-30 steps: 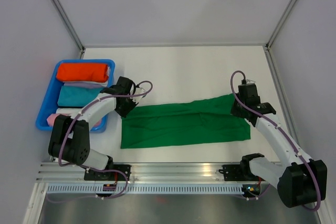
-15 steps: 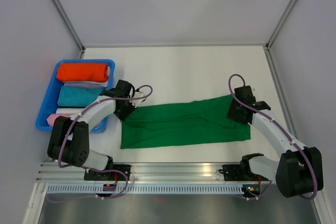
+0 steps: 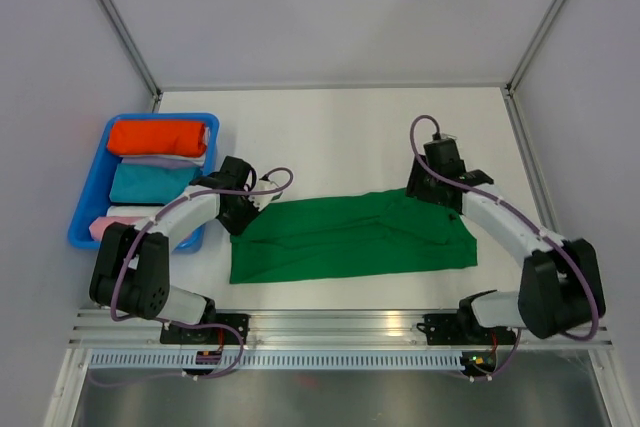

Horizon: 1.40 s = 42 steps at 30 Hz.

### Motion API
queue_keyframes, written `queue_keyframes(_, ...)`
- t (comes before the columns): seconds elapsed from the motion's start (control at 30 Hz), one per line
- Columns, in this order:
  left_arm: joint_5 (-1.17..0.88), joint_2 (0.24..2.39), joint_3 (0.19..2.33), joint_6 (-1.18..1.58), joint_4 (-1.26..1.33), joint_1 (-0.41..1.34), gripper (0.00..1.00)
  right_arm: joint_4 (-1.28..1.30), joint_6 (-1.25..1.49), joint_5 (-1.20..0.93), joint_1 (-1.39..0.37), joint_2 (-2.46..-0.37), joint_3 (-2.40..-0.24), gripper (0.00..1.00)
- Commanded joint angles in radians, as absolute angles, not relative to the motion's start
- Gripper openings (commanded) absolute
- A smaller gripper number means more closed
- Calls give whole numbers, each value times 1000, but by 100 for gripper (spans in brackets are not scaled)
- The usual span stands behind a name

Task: Roll the t-shirts
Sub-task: Fold the tshirt

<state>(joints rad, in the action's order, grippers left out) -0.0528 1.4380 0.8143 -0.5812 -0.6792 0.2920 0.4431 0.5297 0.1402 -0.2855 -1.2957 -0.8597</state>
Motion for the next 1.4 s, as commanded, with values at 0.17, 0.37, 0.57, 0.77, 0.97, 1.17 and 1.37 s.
queue_keyframes(0.17,-11,1391,811,-611,-675,288,19,339,417,94,-354,-1572,-986,62)
queue_keyframes(0.37,-6,1405,815,-607,-675,290,19,324,445,28,-362,-1628,-933,57)
queue_keyframes(0.57,-12,1422,838,-594,-675,290,19,308,466,23,-380,-1624,-897,44)
queue_keyframes(0.77,-14,1408,818,-601,-675,290,19,353,497,40,-396,-1539,-873,14)
queue_keyframes(0.97,-12,1408,819,-606,-676,290,19,390,563,57,-436,-1470,-819,5)
queue_keyframes(1.17,-9,1411,833,-609,-675,290,19,409,640,72,-518,-1372,-749,1)
queue_keyframes(1.37,-11,1420,827,-609,-675,290,19,428,721,45,-571,-1284,-661,7)
